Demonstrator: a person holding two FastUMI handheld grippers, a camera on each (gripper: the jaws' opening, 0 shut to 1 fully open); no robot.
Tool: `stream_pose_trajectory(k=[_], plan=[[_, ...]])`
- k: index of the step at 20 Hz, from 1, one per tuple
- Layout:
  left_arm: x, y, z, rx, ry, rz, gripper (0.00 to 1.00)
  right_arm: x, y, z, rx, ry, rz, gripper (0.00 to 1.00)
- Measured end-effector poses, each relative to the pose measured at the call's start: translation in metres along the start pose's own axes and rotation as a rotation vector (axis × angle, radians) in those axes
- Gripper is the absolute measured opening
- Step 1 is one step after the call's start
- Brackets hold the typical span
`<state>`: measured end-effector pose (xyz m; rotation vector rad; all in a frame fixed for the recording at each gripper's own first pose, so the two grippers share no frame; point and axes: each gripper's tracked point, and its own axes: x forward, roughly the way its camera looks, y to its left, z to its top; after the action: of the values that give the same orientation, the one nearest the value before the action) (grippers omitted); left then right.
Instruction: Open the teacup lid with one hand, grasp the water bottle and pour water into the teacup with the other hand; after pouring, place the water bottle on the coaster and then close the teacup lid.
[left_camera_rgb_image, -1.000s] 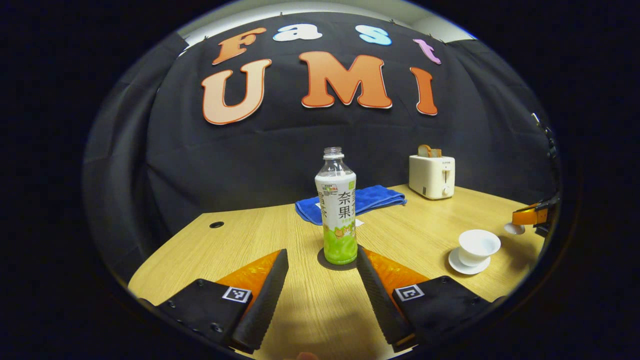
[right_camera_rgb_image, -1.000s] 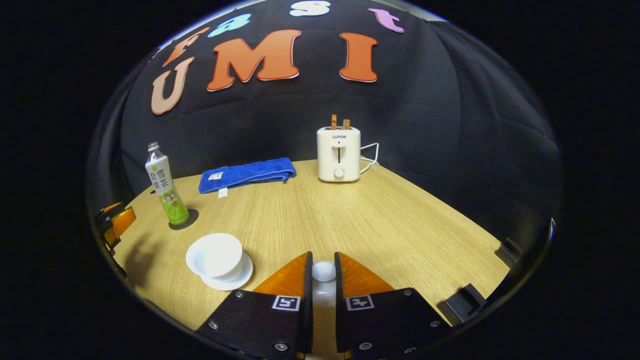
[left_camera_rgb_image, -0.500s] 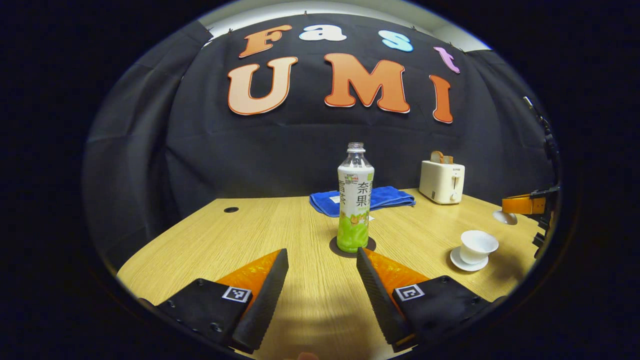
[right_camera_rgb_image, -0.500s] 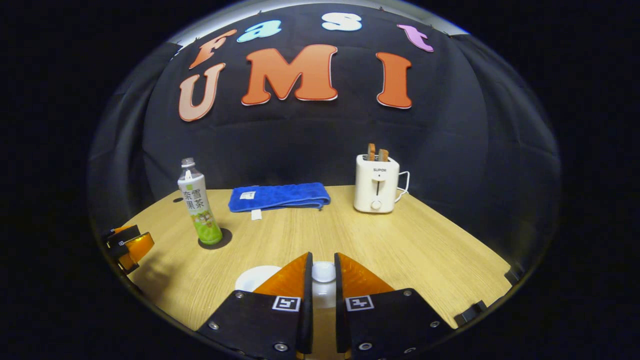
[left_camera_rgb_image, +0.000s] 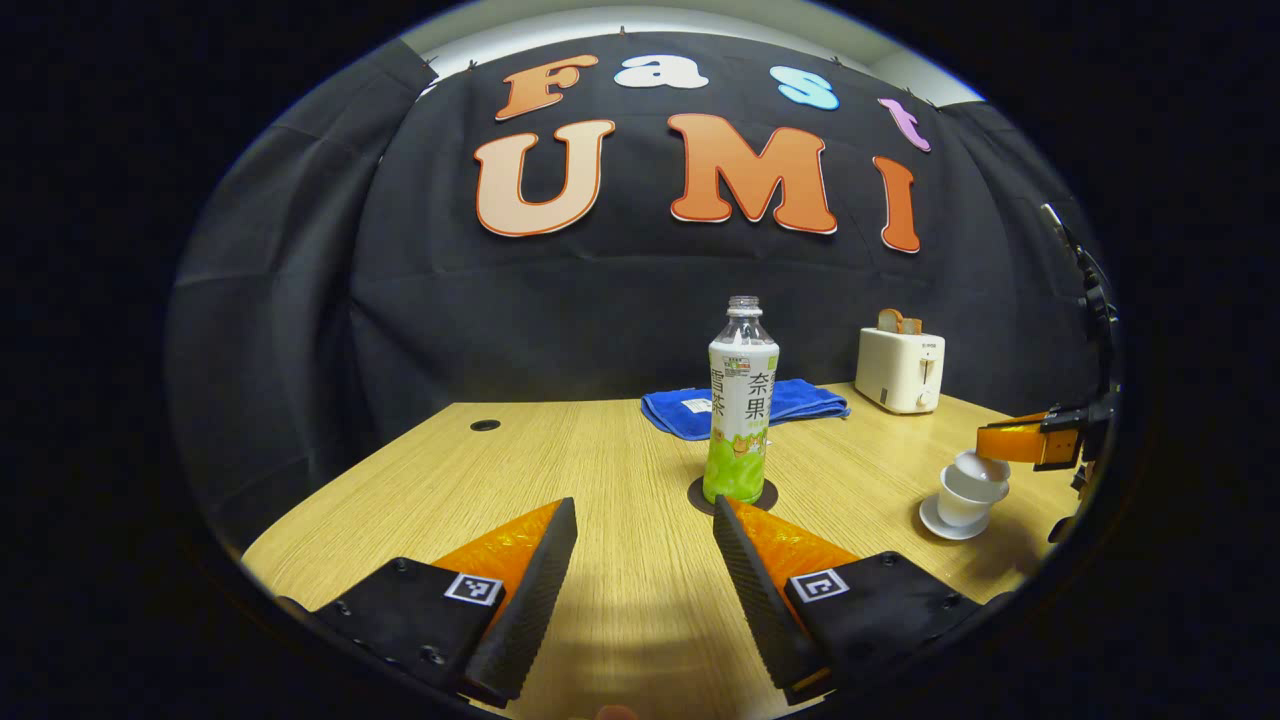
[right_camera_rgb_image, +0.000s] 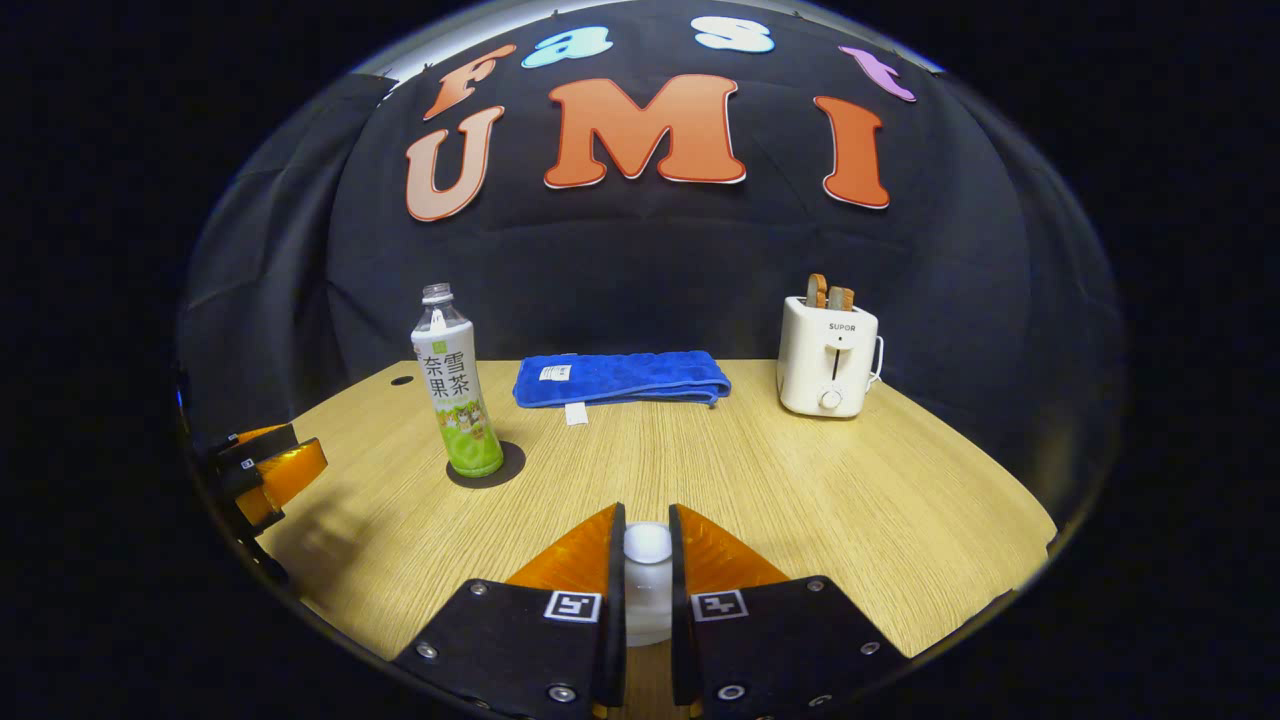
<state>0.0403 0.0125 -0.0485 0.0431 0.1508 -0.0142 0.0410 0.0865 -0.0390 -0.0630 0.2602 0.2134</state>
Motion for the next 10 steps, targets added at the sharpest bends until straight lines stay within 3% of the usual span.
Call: stream_pose_trajectory(k=[2, 3, 10], plan=[[0.0015, 0.0010, -0.0021, -0.004, 0.008, -0.003, 0.85, 0.0018, 0.0031, -0.0056, -0.007, 0.015, 0.007, 0.19], [0.0014, 0.0017, -0.0021, -0.006, 0.008, -0.003, 0.89, 0.0024, 0.0048, -0.0074, -0.006, 0.020, 0.010, 0.19], [0.0005, 0.0025, -0.0012, -0.004, 0.011, 0.002, 0.89, 0.0024, 0.0069, -0.0117, -0.034, 0.026, 0.016, 0.23]])
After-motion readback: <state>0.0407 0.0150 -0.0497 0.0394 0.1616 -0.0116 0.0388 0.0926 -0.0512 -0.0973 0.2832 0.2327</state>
